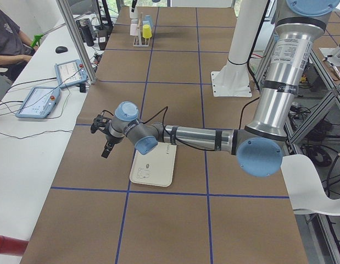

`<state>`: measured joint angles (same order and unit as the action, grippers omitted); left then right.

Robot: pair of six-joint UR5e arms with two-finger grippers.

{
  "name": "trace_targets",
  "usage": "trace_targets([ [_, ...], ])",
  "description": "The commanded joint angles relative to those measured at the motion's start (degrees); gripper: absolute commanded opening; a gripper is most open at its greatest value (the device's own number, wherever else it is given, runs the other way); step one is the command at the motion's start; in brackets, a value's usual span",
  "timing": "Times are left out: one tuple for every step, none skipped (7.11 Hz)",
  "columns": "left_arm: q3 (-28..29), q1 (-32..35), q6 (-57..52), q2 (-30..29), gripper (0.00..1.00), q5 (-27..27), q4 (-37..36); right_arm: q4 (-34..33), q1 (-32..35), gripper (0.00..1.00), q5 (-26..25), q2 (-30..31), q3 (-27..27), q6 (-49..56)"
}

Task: Transfer IKEA cup to right arm and place on rack

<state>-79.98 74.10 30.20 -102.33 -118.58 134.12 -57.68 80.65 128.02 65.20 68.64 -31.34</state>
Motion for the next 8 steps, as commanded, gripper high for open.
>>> trace_targets([
  [-0.1, 0.0, 0.0, -0.1, 1.0, -0.1, 0.0, -0.2, 0.0, 0.28, -0.2, 0.1, 0.0, 0.2],
  [-0.2, 0.0, 0.0, -0.1, 1.0, -0.1, 0.0, -0.2, 0.0, 0.28, -0.2, 0.2, -0.3, 0.2],
  [-0.2, 0.0, 0.1, -0.1, 1.0, -0.1, 0.0, -0.2, -0.1, 0.3, -0.2, 0.2, -0.4, 0.2],
  [-0.2, 0.0, 0.1, -0.1, 1.0, -0.1, 0.0, -0.1, -0.7, 0.61, -1.4, 0.2, -0.6, 0.2],
  [-0.4, 0.0, 0.1, -0.1, 1.0, -0.2, 0.0, -0.1, -1.4, 0.86, -2.5, 0.2, -0.6, 0.2],
  [-0.5, -0.1, 0.4, -0.1, 1.0, -0.2, -0.1, 0.0, -1.5, 0.95, -2.7, 0.3, -0.6, 0.3],
  [-0.5, 0.0, 0.5, -0.1, 1.0, -0.2, -0.1, -0.1, -1.5, 0.98, -2.5, 0.2, -0.5, 0.7],
  [-0.5, 0.0, 0.5, -0.1, 1.0, -0.2, -0.1, -0.1, -1.5, 0.98, -2.5, 0.2, -0.5, 0.7],
])
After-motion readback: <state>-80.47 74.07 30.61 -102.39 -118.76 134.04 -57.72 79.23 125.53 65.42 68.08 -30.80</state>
